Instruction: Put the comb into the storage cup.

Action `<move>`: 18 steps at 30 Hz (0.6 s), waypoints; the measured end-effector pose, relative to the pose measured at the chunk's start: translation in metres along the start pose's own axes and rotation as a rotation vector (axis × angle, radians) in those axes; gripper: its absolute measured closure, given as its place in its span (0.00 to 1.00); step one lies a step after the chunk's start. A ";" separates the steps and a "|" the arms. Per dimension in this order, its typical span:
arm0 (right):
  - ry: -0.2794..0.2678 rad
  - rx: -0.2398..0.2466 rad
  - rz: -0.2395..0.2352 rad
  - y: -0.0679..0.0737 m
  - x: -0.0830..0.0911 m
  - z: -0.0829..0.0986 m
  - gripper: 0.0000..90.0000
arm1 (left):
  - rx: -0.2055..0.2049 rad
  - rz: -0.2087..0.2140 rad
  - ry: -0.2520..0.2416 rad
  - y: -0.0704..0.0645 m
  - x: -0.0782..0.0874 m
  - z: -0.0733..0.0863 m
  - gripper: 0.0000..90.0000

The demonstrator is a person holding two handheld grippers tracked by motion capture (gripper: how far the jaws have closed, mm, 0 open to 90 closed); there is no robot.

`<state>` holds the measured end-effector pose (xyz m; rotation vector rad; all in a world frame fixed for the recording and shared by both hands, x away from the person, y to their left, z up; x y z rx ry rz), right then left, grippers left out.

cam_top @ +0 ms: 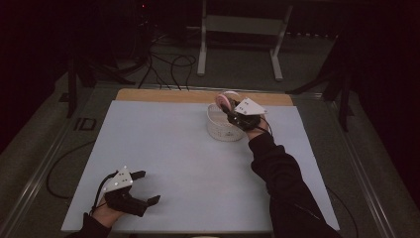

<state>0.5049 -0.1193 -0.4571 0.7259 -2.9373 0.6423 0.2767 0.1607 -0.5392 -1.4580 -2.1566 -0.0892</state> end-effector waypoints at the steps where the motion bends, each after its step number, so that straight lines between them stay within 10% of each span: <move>1: -0.001 0.006 -0.002 0.001 0.000 0.000 0.71 | -0.001 0.000 -0.001 0.000 0.000 0.000 0.00; 18: -0.020 0.041 -0.001 0.021 0.010 0.003 0.68 | -0.003 -0.002 0.004 0.000 0.000 0.000 0.00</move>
Point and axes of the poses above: each handheld gripper's, and its own axes: x roughly backward along the jaws, z roughly out of its underside, y roughly to its left, the point moved 8 cm from there along -x, roughly forward along the jaws, and after that the axes turned 13 degrees about z, right-handed, at the moved point
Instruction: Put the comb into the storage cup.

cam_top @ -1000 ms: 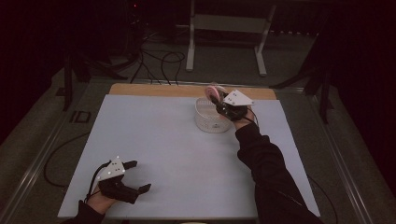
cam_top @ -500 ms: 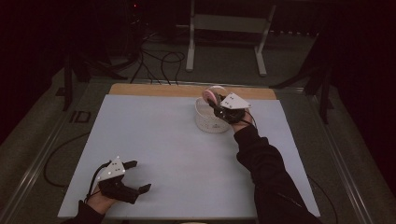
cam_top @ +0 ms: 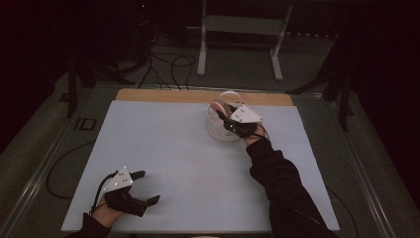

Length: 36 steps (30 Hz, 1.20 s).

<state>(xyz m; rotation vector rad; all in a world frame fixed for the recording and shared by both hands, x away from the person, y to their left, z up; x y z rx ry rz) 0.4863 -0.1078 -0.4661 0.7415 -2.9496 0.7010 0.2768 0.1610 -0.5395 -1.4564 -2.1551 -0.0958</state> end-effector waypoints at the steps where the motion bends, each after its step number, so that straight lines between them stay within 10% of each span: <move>1: 0.000 0.004 -0.005 0.002 0.001 0.000 0.68 | -0.001 -0.001 0.001 0.000 0.000 0.000 0.00; 36: -0.005 0.058 -0.060 0.023 0.009 0.006 0.58 | 0.001 0.003 0.007 0.000 0.000 0.001 0.00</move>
Point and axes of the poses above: each handheld gripper's, and its own axes: x roughly backward along the jaws, z roughly out of its underside, y roughly to its left, the point moved 8 cm from there along -x, roughly forward along the jaws, and after that the axes turned 13 degrees about z, right-handed, at the moved point
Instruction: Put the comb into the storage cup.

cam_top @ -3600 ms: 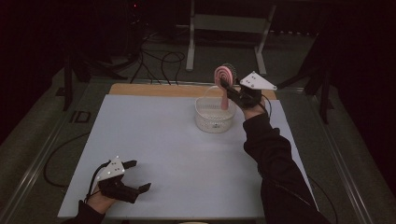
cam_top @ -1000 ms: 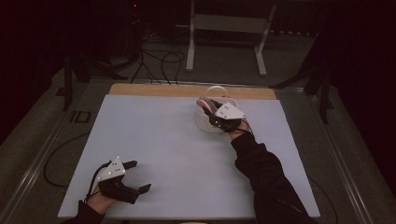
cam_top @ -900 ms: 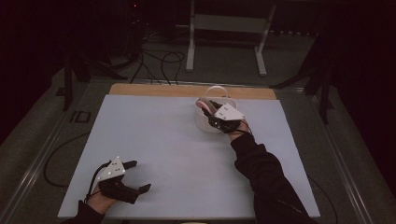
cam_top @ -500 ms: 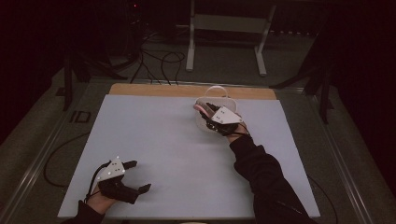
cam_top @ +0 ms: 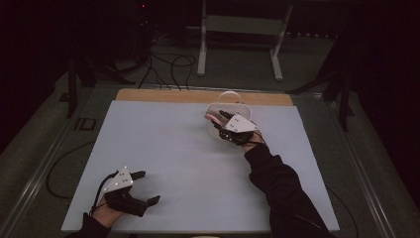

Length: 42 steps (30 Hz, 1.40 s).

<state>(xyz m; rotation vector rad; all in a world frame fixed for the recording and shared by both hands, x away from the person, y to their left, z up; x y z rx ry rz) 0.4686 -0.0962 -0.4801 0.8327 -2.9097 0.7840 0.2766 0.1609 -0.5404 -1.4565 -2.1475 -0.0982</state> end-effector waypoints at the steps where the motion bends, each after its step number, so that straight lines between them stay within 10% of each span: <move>1: 0.004 -0.006 -0.001 0.000 0.000 0.000 0.56 | -0.004 -0.002 0.003 0.000 0.000 0.000 0.00; 22: 0.057 -0.035 -0.033 0.003 0.001 -0.002 0.11 | -0.002 0.000 0.001 0.000 0.000 0.000 0.00; 42: 0.100 -0.084 -0.102 0.000 0.008 -0.011 0.09 | -0.001 -0.006 0.003 0.000 0.001 0.000 0.00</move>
Point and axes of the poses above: each handheld gripper's, and its own axes: x roughly backward along the jaws, z roughly out of its underside, y roughly to its left, the point moved 8 cm from there along -x, roughly forward along the jaws, and after that the axes turned 13 degrees about z, right-handed, at the moved point
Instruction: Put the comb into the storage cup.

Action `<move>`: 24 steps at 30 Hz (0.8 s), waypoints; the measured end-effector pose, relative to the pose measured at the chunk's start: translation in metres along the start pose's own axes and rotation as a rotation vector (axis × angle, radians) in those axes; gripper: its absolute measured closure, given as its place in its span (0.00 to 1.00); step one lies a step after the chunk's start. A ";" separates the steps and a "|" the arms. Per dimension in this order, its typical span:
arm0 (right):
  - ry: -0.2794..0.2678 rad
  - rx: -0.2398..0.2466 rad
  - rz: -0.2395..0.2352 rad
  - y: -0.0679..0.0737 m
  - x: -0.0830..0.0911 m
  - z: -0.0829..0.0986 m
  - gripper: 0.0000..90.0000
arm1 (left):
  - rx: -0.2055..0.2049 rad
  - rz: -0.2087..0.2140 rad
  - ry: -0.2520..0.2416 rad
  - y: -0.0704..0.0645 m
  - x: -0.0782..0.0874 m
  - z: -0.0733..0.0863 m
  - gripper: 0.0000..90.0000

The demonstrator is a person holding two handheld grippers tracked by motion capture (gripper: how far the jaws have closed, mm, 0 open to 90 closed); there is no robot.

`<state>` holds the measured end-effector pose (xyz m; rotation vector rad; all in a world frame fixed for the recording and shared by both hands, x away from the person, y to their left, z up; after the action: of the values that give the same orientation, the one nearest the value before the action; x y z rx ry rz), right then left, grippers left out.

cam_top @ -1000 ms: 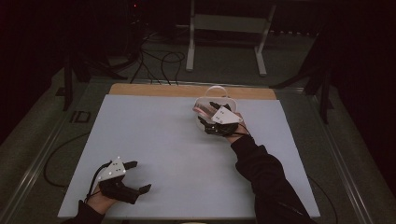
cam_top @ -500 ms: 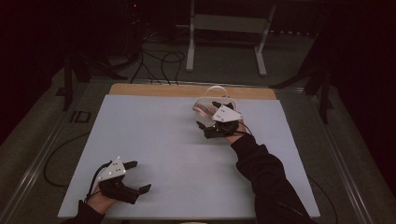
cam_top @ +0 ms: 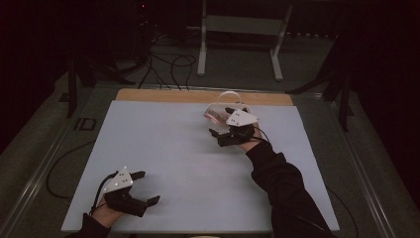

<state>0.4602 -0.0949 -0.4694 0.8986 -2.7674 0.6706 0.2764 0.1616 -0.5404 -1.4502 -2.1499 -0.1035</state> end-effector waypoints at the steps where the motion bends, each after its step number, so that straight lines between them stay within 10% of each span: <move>1: 0.009 0.001 0.002 -0.001 0.000 0.000 0.09 | 0.001 0.001 -0.002 0.000 0.000 0.000 0.00; 24: 0.073 -0.174 -0.048 -0.020 0.030 -0.006 0.09 | -0.002 -0.003 -0.006 0.000 0.001 -0.001 0.00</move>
<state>0.4474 -0.1220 -0.4487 0.8826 -2.6808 0.4379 0.2766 0.1616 -0.5391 -1.4505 -2.1574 -0.1017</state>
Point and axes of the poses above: each handheld gripper's, and its own axes: x roughly backward along the jaws, z roughly out of its underside, y roughly to its left, the point moved 8 cm from there along -x, roughly forward along the jaws, and after that the axes turned 13 degrees about z, right-handed, at the moved point
